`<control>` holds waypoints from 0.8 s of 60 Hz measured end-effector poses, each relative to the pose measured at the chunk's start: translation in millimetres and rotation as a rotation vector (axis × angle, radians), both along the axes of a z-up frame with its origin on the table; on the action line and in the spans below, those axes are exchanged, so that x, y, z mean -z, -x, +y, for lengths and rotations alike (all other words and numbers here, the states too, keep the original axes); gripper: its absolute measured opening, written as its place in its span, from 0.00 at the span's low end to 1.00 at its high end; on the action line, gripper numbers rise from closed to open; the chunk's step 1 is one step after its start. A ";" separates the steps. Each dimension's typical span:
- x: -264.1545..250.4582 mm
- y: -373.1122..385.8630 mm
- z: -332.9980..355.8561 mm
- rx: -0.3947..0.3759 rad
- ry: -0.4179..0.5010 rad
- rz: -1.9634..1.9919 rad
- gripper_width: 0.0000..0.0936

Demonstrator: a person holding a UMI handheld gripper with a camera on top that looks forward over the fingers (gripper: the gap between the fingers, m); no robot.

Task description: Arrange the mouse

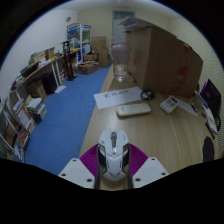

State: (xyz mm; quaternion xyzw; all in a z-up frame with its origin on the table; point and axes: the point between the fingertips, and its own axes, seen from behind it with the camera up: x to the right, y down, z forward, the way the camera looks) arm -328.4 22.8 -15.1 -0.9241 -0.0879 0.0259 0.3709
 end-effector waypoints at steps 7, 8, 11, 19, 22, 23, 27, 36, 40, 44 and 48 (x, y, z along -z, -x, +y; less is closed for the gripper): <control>-64.5 14.2 -11.0 -0.056 -0.081 0.059 0.39; -85.5 21.7 -23.9 -0.057 -0.109 0.052 0.39; -138.1 10.2 -31.0 -0.030 -0.196 0.039 0.39; -262.6 -69.6 -32.3 0.026 -0.397 0.036 0.39; -291.9 -116.2 -33.2 0.057 -0.447 -0.011 0.39; -301.9 -127.2 -34.6 0.071 -0.460 -0.026 0.39; -309.7 -199.4 -30.2 0.121 -0.478 -0.069 0.39; -244.4 -346.5 -20.9 0.232 -0.397 -0.096 0.39; -187.2 -399.3 -20.1 0.267 -0.325 -0.073 0.39; -127.2 -442.2 -25.4 0.287 -0.210 -0.042 0.39; -79.5 -463.8 -35.7 0.265 -0.116 -0.019 0.40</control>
